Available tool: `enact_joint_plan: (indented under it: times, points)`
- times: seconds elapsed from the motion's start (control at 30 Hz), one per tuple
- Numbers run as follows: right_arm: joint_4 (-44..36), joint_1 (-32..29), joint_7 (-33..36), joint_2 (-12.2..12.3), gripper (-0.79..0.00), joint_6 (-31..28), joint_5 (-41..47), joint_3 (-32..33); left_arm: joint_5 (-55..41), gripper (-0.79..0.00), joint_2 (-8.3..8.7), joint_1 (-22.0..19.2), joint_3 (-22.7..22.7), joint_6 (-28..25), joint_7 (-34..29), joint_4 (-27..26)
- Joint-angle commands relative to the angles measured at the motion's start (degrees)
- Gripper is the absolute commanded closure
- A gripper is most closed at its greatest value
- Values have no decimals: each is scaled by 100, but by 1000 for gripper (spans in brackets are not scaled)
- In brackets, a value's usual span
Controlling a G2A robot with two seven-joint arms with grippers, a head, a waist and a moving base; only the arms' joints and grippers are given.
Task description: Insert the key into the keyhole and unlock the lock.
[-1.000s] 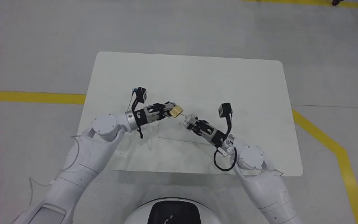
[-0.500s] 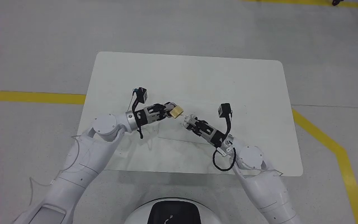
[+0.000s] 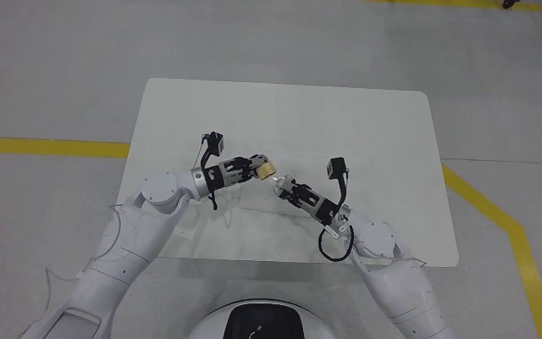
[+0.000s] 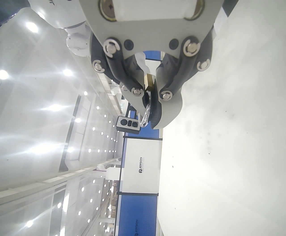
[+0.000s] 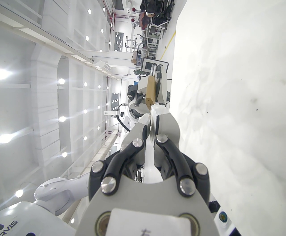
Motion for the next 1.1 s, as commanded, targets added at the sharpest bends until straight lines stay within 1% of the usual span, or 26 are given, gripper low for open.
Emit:
enact_joint_plan:
  times: [0.0,0.33,0.47,0.57,0.67,0.77,0.83,0.87,0.93,0.97,1.03,1.07]
  points:
    - [1,3,2,-4,0,9,-15,-11,3,0,-3,-6,6,-3,-8,7]
    - [-7,0,-45,-19,0,10,-55,-11,-43,0,-18,-7,-3,1,66,33]
    - [-6,-9,-71,-22,0,-51,-3,49,-334,0,-41,35,-68,-62,217,61]
    - [-31,-58,-15,-16,0,-190,173,146,-334,0,-41,35,-68,-62,217,61]
    - [-49,-95,275,-18,0,-323,601,166,-334,0,-41,35,-68,-62,217,61]
    - [-49,-95,275,-18,0,-323,601,166,-334,0,-41,35,-68,-62,217,61]
    - [-49,-95,275,-18,0,-323,601,166,-378,0,-46,81,-70,-73,281,-6]
    - [-49,-95,275,-18,0,-323,601,166,-432,0,-51,143,-105,-148,428,-95]
    - [-49,-95,275,-18,0,-323,601,166,-760,0,-74,264,-142,-248,544,-195]
    - [-95,-114,33,-25,0,-389,484,196,-1021,0,-90,327,-177,-255,607,-198]
    - [-168,-181,-297,-43,0,-520,374,180,-1075,0,-103,350,-178,-274,717,-205]
    - [-219,-229,-651,-58,0,-685,174,192,-1149,0,-118,370,-175,-314,788,-202]
